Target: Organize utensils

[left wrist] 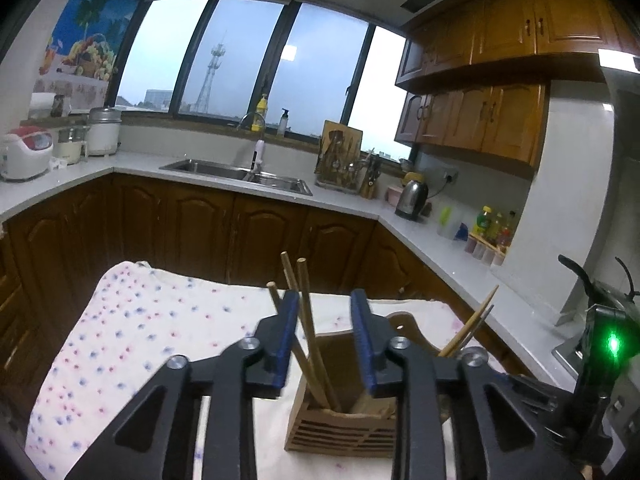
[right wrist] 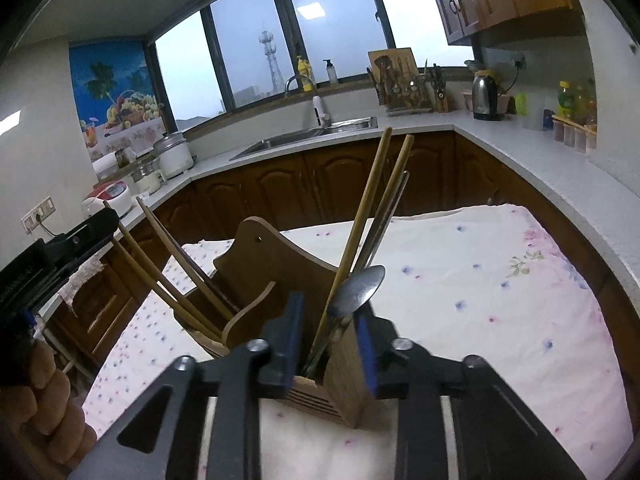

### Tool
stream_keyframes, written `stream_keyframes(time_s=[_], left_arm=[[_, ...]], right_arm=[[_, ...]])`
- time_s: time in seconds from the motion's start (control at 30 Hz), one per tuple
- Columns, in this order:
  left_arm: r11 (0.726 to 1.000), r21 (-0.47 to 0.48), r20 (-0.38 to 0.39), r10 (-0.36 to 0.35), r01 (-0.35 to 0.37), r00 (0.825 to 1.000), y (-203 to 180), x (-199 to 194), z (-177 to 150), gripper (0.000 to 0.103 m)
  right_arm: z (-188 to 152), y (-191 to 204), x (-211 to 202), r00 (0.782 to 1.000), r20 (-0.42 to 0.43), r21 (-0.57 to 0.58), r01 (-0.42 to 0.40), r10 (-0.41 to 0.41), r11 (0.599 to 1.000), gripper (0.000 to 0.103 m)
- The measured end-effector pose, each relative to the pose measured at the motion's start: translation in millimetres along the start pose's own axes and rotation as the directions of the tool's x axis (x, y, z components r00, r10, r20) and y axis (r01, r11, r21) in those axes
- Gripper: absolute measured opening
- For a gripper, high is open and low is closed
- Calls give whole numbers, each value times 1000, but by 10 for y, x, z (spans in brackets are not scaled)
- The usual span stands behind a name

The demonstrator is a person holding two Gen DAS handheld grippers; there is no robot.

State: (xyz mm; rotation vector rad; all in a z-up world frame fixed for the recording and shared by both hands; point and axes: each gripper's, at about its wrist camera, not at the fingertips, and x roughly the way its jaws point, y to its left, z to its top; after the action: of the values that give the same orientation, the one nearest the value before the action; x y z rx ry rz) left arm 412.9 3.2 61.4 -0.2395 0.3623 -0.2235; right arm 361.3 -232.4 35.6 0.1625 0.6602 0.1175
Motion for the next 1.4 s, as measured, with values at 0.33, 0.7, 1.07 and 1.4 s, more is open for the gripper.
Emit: stream_keyframes(time_s=[0.33, 0.7, 1.07, 1.4], left_arm=[[1000, 10, 49, 15, -16, 999, -15, -313, -131, 79], [998, -35, 35, 56, -55, 998, 42, -591, -219, 97], [996, -61, 33, 64, -62, 997, 116, -1200, -337, 102], [994, -89, -14, 60, -61, 998, 118, -1983, -684, 102]], right_arm=[[-56, -55, -81, 1000, 12, 21, -11, 11, 1000, 61], [-149, -10, -271, 999, 43, 14, -31, 30, 999, 85], [-253, 124, -823, 993, 108, 3, -57, 57, 998, 90], [-568, 198, -1395, 983, 162, 34, -94, 87, 995, 94]])
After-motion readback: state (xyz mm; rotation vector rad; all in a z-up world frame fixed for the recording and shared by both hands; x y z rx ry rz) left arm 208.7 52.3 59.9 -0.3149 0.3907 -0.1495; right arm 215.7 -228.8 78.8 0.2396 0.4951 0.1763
